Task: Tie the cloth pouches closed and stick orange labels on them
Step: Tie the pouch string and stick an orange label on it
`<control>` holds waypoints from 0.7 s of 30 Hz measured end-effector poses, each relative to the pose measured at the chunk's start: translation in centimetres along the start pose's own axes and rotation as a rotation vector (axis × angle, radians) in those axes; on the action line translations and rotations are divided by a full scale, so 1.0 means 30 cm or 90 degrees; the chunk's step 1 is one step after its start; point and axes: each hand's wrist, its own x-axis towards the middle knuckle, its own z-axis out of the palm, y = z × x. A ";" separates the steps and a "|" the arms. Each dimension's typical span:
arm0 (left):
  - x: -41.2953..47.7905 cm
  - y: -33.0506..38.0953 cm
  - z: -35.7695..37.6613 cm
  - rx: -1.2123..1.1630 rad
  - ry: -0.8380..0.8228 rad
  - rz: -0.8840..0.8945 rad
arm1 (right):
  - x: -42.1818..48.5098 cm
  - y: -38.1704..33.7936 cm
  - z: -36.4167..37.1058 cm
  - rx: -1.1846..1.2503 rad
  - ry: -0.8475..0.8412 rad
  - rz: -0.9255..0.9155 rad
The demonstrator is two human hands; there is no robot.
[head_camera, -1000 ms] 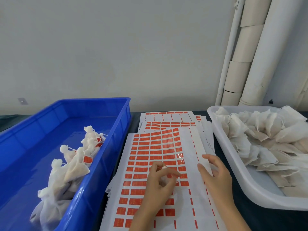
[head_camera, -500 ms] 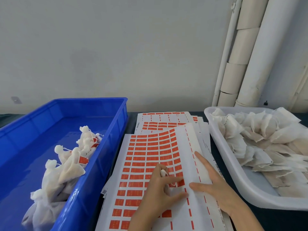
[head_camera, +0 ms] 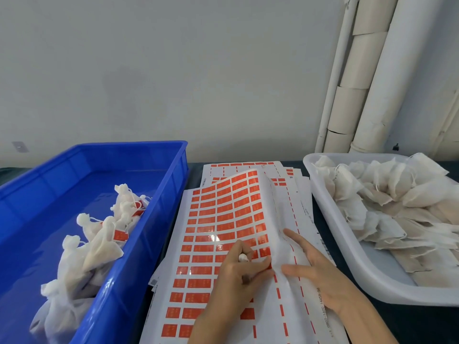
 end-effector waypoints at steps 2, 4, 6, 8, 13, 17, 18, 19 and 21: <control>-0.001 0.004 0.002 0.014 -0.001 0.020 | 0.001 0.000 0.000 -0.018 -0.002 0.019; -0.002 0.009 0.004 0.018 -0.007 0.022 | -0.001 0.002 0.000 -0.029 0.011 0.031; -0.003 0.012 0.004 0.015 -0.017 0.016 | -0.006 0.001 0.001 -0.038 0.021 0.035; -0.005 0.011 0.001 0.025 -0.027 0.016 | -0.008 0.001 0.000 -0.034 0.027 0.035; -0.012 0.025 0.004 0.061 -0.037 0.038 | -0.013 0.007 0.014 -0.073 0.064 0.007; -0.019 0.022 0.006 0.110 -0.022 0.068 | -0.008 0.007 0.051 -0.177 0.108 -0.044; -0.020 0.023 0.004 0.112 -0.013 0.066 | -0.004 0.010 0.056 -0.194 0.119 -0.054; -0.020 0.026 0.002 0.110 -0.006 0.059 | -0.002 0.012 0.057 -0.207 0.133 -0.059; -0.019 0.036 -0.003 0.099 -0.002 0.041 | 0.000 0.012 0.056 -0.211 0.146 -0.061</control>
